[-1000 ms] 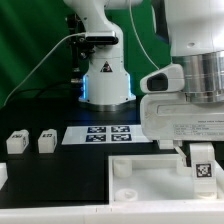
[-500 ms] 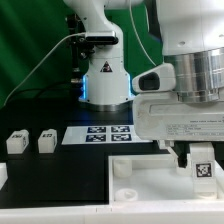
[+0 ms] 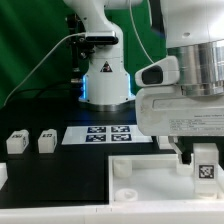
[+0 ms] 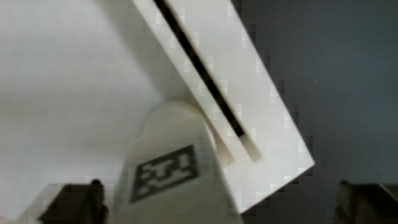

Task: Assemble one leg

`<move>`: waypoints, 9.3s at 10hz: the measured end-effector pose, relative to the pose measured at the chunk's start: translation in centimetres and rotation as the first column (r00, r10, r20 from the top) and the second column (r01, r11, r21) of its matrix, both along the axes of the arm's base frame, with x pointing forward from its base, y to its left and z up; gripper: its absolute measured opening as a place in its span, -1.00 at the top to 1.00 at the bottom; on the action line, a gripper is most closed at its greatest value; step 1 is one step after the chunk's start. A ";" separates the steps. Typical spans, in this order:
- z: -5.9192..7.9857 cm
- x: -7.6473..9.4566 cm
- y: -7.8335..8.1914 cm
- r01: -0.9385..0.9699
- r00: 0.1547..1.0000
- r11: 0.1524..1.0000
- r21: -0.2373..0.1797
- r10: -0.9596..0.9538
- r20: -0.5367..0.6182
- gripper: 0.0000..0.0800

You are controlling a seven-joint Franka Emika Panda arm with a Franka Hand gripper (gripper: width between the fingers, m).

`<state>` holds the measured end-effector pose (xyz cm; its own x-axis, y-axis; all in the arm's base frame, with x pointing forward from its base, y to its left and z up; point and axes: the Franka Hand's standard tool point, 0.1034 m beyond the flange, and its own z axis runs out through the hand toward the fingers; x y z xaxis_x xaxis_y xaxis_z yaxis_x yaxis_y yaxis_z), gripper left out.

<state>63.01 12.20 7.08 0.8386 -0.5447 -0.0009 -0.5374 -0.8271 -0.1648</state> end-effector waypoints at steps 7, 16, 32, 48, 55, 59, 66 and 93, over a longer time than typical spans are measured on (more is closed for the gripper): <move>-0.3 -0.2 0.0 0.550 0.832 0.834 0.033 -0.545 -0.103 0.25; -0.6 -0.1 0.5 0.796 0.605 0.598 0.093 -0.780 -0.160 -0.58; -0.3 -0.1 -0.3 0.558 0.828 0.827 0.058 -0.552 -0.099 0.26; -0.3 -0.8 1.1 -0.027 1.000 1.000 0.001 0.027 0.006 -0.62; -0.6 -0.4 -1.2 -0.436 0.897 0.895 -0.093 0.441 0.036 -0.38; -0.6 -0.5 -1.0 -0.065 0.998 0.997 -0.042 0.066 0.009 0.27; -0.8 -0.2 -0.2 0.703 0.710 0.710 0.052 -0.694 -0.118 0.27; -0.5 -0.3 0.4 -0.087 0.996 0.990 -0.111 0.084 -0.039 -0.17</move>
Offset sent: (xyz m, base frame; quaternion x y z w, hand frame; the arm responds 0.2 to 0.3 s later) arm 0.0000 0.0000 0.0000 0.0000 0.0000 0.1790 0.9838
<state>62.72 12.62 6.54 0.8827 -0.4692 0.0270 -0.4675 -0.8825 -0.0511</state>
